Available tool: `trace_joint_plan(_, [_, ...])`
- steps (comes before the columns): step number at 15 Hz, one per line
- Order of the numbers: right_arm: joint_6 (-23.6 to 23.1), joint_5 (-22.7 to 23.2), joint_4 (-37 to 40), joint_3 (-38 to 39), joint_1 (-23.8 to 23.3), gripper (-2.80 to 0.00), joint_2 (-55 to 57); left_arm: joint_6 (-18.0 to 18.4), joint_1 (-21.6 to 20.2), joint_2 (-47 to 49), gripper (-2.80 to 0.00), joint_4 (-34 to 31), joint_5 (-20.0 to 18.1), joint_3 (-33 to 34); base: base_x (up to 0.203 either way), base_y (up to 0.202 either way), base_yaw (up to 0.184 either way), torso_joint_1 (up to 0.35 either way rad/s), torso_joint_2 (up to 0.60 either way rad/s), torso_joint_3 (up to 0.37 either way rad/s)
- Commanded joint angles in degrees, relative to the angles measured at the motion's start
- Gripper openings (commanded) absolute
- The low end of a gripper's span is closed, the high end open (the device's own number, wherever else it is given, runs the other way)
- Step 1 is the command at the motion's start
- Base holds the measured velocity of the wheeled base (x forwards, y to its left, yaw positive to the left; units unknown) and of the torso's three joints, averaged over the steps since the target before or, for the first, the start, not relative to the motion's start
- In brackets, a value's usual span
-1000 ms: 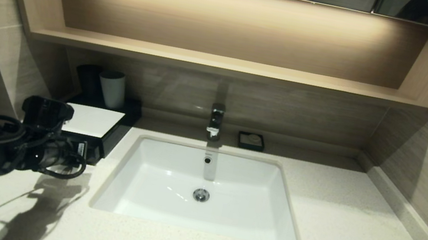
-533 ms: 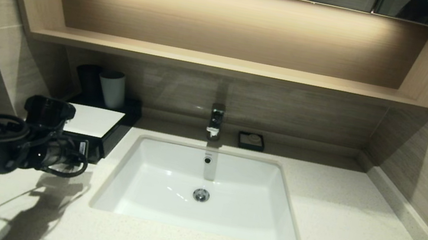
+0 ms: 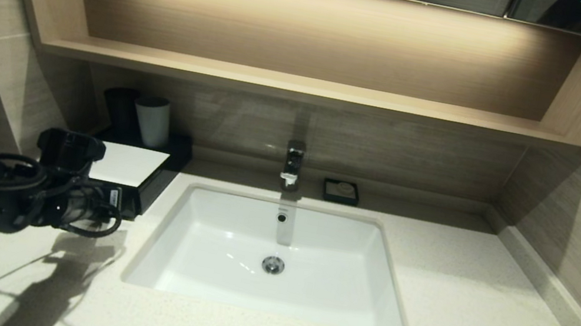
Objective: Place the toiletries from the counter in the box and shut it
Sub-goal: Close the drawer
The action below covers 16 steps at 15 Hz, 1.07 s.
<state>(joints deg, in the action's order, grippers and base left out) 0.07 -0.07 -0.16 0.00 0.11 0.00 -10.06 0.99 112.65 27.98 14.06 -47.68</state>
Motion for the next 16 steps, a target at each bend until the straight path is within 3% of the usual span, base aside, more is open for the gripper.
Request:
trace_joint_plan(1, [0.0, 0.0, 0.0, 0.1, 0.0, -2.80, 0.0, -0.1, 0.0, 0.1, -2.80, 0.4, 0.1, -0.1, 0.000, 0.000, 0.000, 0.000, 0.00, 0.000])
trace_joint_plan(7, [0.0, 0.0, 0.0, 0.1, 0.0, -2.80, -0.1, 0.0, 0.1, 2.4, -2.80, 5.2, 2.7, 0.0, 0.000, 0.000, 0.000, 0.000, 0.00, 0.000])
trace_joint_plan(16, [0.0, 0.0, 0.0, 0.1, 0.0, -2.80, -0.1, -0.1, 0.2, 2.6, -2.80, 6.3, 2.6, 0.0, 0.000, 0.000, 0.000, 0.000, 0.00, 0.000])
